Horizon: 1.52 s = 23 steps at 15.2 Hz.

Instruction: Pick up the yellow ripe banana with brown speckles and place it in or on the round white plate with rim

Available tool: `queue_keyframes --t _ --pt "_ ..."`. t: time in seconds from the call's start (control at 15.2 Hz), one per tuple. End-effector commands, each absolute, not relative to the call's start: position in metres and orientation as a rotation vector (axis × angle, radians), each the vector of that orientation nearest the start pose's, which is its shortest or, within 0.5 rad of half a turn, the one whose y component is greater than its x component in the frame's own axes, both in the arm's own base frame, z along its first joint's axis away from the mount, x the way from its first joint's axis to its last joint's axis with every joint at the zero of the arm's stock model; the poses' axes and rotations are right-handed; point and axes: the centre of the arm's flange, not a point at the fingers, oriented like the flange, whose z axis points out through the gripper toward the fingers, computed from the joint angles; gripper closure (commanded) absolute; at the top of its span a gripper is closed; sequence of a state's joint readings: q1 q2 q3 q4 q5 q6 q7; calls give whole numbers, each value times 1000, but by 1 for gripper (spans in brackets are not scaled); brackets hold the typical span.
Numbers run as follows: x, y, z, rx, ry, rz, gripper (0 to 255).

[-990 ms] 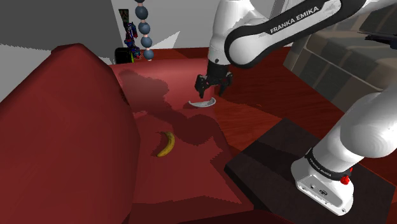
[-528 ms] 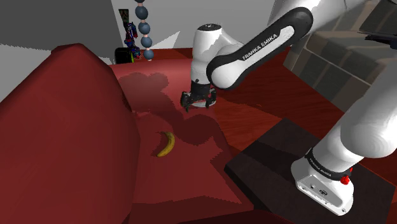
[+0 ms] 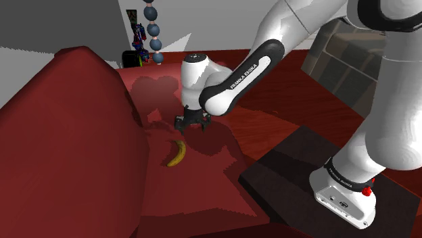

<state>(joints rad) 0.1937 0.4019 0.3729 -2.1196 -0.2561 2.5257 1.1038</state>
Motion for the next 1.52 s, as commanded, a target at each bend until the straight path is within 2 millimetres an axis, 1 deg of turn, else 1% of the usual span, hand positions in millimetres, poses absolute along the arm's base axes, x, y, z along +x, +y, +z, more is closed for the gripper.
queue_keyframes --t 0.0,0.26,0.33,0.73,0.79,1.32,1.39,1.45 --pt "499 328 218 -3062 580 -46 0" --pt "516 359 178 -3056 619 -25 0" --pt "518 362 175 -3056 622 -23 0" --pt "519 362 143 -3056 622 -23 0" --pt "519 362 135 -3056 622 -23 0" --pt "519 362 135 -3056 622 -23 0" --pt "519 362 135 -3056 622 -23 255" --pt "519 362 135 -3056 622 -23 255"
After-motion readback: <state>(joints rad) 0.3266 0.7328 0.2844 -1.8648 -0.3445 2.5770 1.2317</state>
